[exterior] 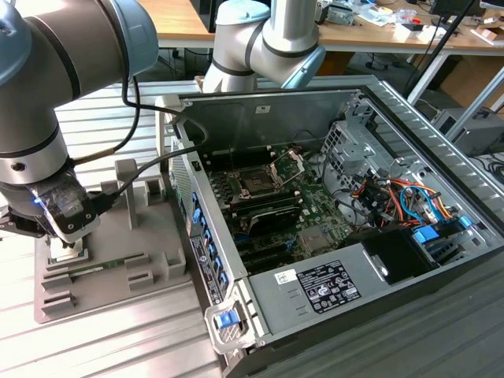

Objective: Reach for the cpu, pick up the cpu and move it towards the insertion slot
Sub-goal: 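Pick up the cpu and move it towards the insertion slot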

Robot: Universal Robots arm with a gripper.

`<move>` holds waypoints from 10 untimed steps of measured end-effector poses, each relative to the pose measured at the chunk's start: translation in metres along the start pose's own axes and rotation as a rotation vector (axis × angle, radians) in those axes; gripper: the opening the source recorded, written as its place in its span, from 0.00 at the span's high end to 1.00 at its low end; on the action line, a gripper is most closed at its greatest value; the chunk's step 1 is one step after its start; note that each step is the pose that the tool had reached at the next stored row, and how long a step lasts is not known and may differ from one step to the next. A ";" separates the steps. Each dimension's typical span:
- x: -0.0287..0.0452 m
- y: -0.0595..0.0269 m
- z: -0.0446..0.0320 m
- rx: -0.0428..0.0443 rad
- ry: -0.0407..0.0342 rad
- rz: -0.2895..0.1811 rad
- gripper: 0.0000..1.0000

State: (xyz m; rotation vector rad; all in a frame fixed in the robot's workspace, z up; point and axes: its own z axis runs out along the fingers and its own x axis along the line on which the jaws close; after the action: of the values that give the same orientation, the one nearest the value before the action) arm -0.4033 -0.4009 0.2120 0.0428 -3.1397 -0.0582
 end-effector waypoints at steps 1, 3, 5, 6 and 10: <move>0.0012 0.0000 0.0001 0.0002 0.0003 -0.007 0.89; 0.0022 0.0000 0.0002 0.0004 0.0005 -0.016 0.89; 0.0030 0.0000 0.0006 0.0005 0.0007 -0.022 0.89; 0.0032 0.0000 0.0009 0.0005 0.0007 -0.022 0.89; 0.0061 -0.0001 0.0062 0.0005 0.0008 -0.024 0.89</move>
State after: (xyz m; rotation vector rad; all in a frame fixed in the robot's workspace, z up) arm -0.4094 -0.4009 0.2058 0.0808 -3.1386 -0.0574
